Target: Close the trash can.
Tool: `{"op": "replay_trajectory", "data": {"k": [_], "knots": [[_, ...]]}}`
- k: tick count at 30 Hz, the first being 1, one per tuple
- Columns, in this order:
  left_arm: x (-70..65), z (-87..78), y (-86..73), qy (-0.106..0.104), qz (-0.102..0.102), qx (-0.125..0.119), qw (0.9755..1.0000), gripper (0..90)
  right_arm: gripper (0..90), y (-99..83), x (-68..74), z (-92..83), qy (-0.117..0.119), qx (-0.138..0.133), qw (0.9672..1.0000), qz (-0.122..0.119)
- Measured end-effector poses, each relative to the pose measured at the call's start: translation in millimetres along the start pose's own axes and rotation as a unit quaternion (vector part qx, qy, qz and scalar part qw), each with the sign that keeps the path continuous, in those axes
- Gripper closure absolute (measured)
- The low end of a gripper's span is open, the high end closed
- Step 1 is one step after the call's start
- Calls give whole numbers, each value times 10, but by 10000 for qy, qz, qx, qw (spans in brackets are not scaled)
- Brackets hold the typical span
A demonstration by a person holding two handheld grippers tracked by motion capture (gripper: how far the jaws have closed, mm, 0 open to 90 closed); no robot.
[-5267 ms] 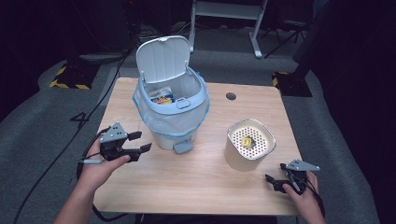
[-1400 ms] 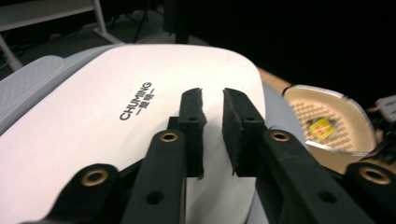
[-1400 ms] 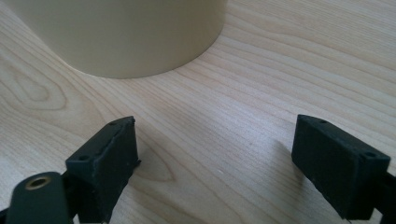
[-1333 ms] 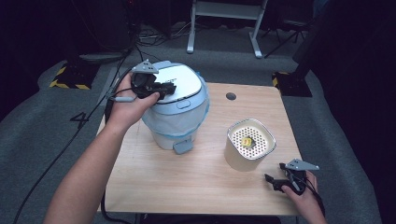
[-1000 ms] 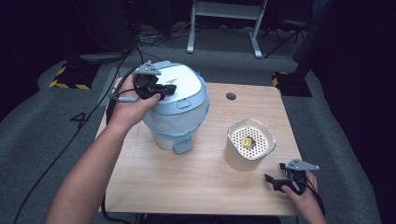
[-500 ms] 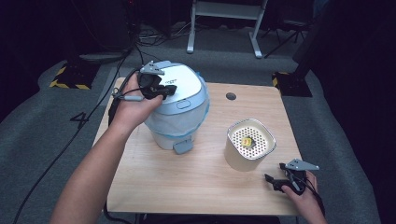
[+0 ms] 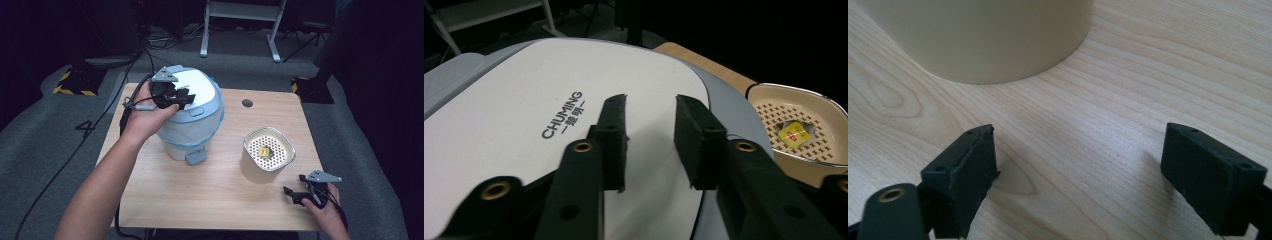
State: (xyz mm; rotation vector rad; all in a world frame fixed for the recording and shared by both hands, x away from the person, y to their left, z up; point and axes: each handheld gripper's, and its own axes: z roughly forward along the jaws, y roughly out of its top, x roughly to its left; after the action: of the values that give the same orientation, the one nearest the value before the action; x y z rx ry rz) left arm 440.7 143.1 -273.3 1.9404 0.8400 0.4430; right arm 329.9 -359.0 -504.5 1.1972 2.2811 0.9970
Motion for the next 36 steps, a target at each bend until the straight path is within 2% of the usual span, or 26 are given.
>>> {"op": "replay_trajectory", "data": {"k": [1,5,6,9,14,19,28,36], "knots": [[-2,-14,-2,22,-11,-48,10000,556,148,1,0,1,5,1,10000,-2],[-27,-106,6,-150,-47,-325,9993,462,148,5,-3,6,16,-1,10000,-14],[-43,-137,8,-180,-34,-407,9990,401,147,7,-4,9,20,0,10000,-19],[-101,-247,5,-216,59,-528,9984,380,147,13,-7,15,44,3,10000,-28],[-199,-458,-63,-178,194,-470,9985,390,146,34,-11,38,54,2,10000,-53],[-273,-615,-212,-138,202,-504,9984,383,146,37,-12,41,56,-3,10000,-63],[-361,-760,-565,-108,153,-460,9988,389,146,36,-10,42,45,-5,10000,-71],[-368,-844,-801,-73,149,-511,9986,391,145,40,-10,45,38,1,10000,-67]]}}
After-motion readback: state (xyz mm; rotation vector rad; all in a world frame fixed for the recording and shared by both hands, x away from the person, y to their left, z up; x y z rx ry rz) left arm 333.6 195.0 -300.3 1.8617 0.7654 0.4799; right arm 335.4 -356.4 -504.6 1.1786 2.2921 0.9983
